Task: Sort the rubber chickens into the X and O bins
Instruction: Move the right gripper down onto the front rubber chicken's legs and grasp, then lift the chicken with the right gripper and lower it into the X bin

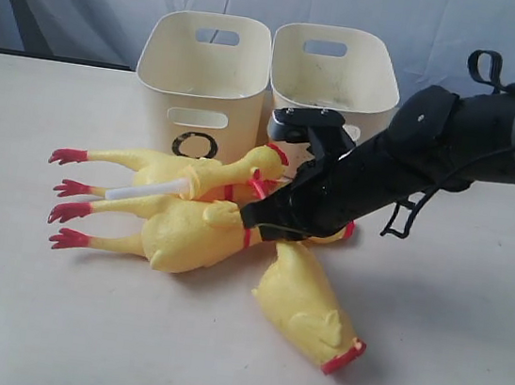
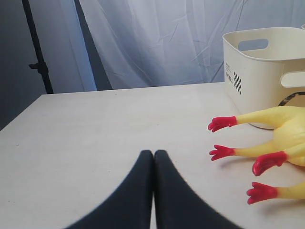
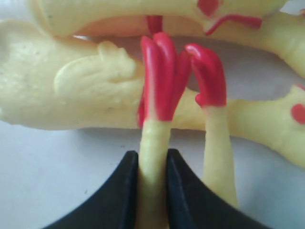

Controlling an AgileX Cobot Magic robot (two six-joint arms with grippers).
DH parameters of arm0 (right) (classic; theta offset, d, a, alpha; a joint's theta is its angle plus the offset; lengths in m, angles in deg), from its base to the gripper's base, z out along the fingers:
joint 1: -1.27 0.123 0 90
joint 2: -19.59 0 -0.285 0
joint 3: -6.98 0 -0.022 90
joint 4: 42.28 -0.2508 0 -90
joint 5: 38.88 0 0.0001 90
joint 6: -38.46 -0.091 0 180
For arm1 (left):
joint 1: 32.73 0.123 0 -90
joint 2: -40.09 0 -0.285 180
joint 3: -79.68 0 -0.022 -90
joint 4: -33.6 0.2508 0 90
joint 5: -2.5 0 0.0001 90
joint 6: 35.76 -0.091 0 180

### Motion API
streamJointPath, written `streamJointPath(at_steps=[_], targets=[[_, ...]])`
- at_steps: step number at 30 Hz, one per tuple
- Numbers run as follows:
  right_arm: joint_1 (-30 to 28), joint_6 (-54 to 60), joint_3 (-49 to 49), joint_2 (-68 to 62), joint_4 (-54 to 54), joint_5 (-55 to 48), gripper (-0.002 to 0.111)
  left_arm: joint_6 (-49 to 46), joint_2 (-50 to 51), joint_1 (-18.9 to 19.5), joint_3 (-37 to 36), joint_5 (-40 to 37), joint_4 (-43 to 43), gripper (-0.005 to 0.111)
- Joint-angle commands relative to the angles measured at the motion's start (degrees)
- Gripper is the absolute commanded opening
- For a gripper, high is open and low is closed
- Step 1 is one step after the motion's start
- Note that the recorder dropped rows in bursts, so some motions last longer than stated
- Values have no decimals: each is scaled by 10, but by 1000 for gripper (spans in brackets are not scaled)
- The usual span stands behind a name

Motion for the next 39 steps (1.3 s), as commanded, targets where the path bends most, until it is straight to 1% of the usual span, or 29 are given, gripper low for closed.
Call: streamJointPath(at_steps=[1,6,11,20,28,35,39], targets=[[1,-2,7,47,9,-20,-1,2,-3,3,-2,-1,0,0],[1,-2,7,116,16,-18,-1,2,-3,3,-2,-1,0,0],[1,-2,7,181,17,11,-1,2,-3,3,-2,-1,0,0],[1,-2,7,212,17,105,-1,2,-3,3,-2,-1,0,0],[1,-2,7,210,17,243,-1,2,-3,3,-2,-1,0,0],[1,-2,7,180,16,425,-1,2,-3,3,-2,-1,0,0],[1,-4,7,160,17,494,-1,2,-3,3,-2,-1,0,0]])
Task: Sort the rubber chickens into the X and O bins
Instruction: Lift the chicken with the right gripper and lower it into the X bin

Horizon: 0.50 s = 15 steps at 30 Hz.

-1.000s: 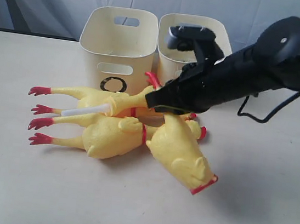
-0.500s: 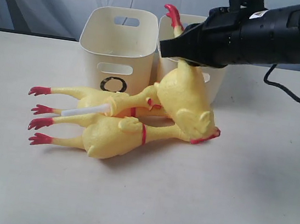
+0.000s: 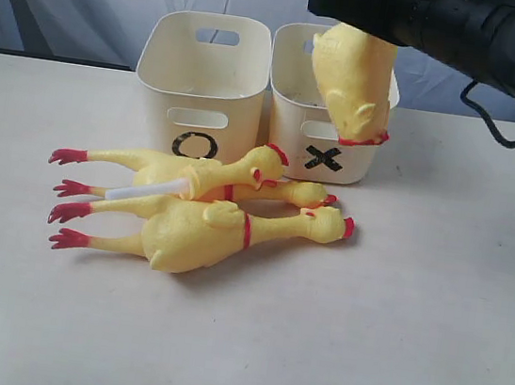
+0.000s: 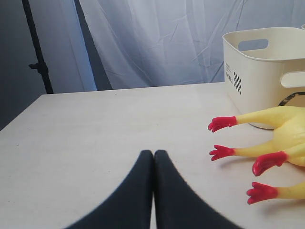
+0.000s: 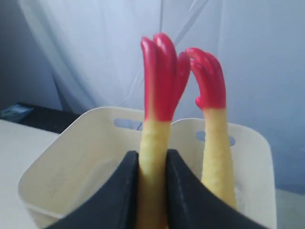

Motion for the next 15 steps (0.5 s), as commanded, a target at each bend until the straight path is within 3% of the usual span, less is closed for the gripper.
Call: streamJointPath(at_steps=[1,15], targets=[[1,-3,5,-21,2,93,-1,2,-3,3,-2,-1,0,0],[3,-41,108,-120,48,134,-1,2,-3,3,-2,-1,0,0]])
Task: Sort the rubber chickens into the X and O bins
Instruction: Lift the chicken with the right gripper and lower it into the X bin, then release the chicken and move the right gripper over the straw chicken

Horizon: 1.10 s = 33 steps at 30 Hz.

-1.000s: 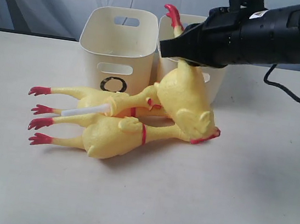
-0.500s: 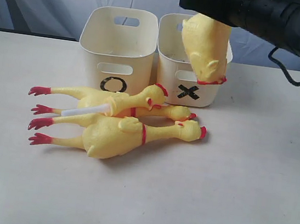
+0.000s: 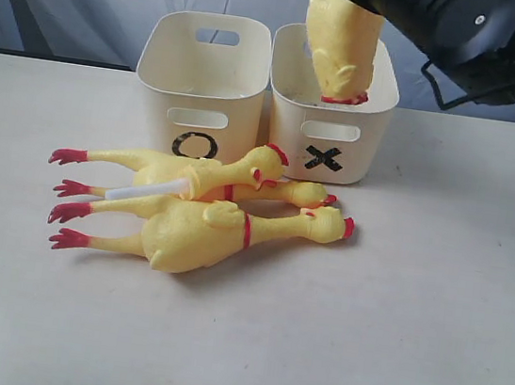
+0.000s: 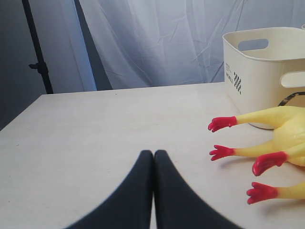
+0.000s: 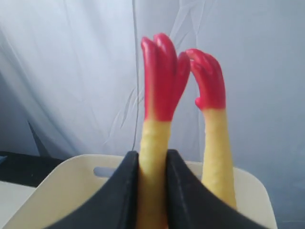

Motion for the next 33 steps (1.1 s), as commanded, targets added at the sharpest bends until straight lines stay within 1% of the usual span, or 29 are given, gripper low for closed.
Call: streamJointPath(at_steps=[1,4,10,15,21,27,30,33], targets=[[-1,-1,27,-30,43,41,-1,2,-3,3,-2,-1,0,0],[-1,-1,41,-55,59,52,-1,2,-3,3,-2,-1,0,0],[-1,-1,67,-114,89,127,-1,2,-3,3,-2,-1,0,0],[-4,6,94,-161,89,147,-1,2,-3,3,-2,-1,0,0],[-9,39,107,-199,85,146,-1,2,-3,3,-2,0,1,0],[-16,47,107,-216,34,129,-1,2,-3,3,-2,0,6,0],[-21,47,107,-217,19,107,-1,2,-3,3,-2,0,8,0],[-21,56,107,-217,10,106,-1,2,-3,3,-2,0,8,0]])
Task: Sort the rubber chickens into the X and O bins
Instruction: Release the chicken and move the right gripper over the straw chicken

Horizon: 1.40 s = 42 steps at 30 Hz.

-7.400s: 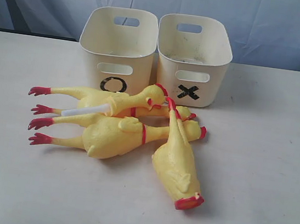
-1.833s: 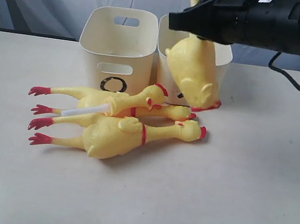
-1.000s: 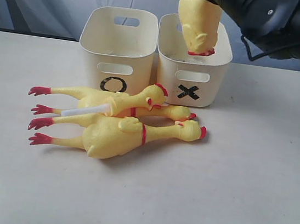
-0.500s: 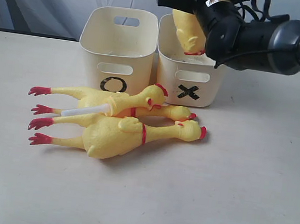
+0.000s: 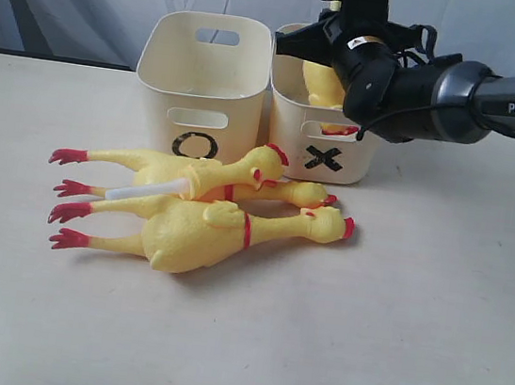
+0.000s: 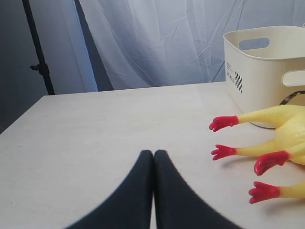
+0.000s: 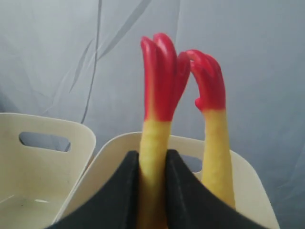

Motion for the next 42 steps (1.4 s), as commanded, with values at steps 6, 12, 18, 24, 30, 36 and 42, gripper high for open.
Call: streamJointPath(at_steps=[6,12,18,24,30,36,42], targets=[[-5,17,6,3,-11,4,-1,2,-3,3,-2,0,3,0],[-5,17,6,3,-11,-7,25,2,-3,3,-2,0,3,0],[-5,17,6,7,-15,-3,74,2,-3,3,-2,0,3,0],[-3,17,6,45,-10,-75,74,2,-3,3,-2,0,3,0],[-3,17,6,124,9,-295,69,2,-3,3,-2,0,3,0],[15,87,6,181,131,-542,69,2,-3,3,-2,0,3,0],[89,246,6,183,206,-628,69,2,-3,3,-2,0,3,0]])
